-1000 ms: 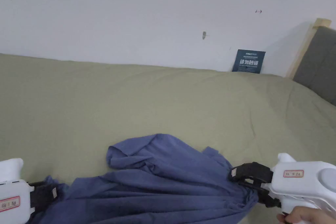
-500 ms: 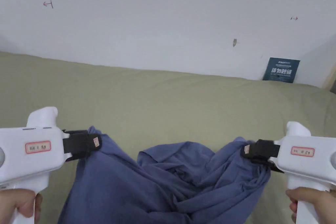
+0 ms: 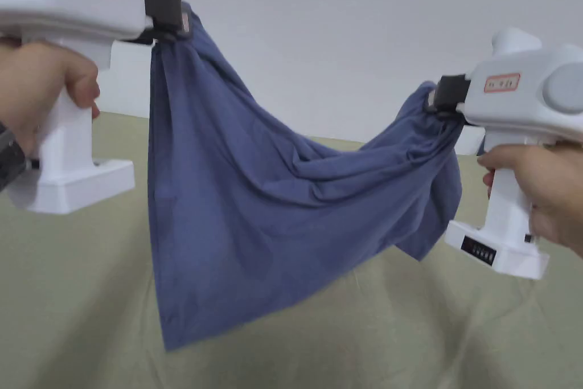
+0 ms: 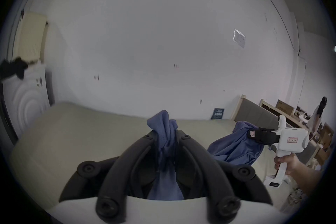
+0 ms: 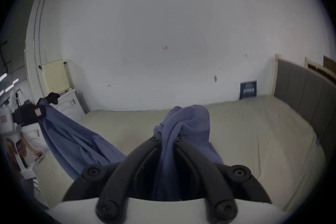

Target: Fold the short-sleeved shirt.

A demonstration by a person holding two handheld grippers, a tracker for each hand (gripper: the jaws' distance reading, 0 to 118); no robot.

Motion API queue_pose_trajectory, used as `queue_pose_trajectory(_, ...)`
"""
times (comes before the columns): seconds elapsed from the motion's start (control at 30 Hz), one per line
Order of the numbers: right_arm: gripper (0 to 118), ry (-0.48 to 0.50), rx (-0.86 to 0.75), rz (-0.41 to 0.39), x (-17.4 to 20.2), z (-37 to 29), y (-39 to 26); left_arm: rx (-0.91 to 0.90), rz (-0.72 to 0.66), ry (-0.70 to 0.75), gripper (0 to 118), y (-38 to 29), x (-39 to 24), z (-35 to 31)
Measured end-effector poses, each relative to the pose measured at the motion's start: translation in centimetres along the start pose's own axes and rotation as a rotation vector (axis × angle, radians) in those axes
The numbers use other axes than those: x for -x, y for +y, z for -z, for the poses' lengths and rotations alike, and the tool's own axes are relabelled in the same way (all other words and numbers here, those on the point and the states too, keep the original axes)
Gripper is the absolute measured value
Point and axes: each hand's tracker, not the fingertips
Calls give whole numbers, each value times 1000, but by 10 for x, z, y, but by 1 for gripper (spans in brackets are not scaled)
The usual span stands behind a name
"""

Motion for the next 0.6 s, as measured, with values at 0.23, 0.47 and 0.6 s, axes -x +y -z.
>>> queue_pose_trajectory(0.23, 9, -67, 32, -58, -6, 4, -28, 20, 45, 143, 17, -45, 2, 4)
queue_pose_trajectory(0.47, 9, -98, 173, -56, -35, -24, -126, 176, 37, 197, 17, -175, 6, -17)
queue_pose_trajectory(0.6, 9, -107, 205, -33, -55, -54, -164, 211, 22, 186, 17, -223, 3, -59)
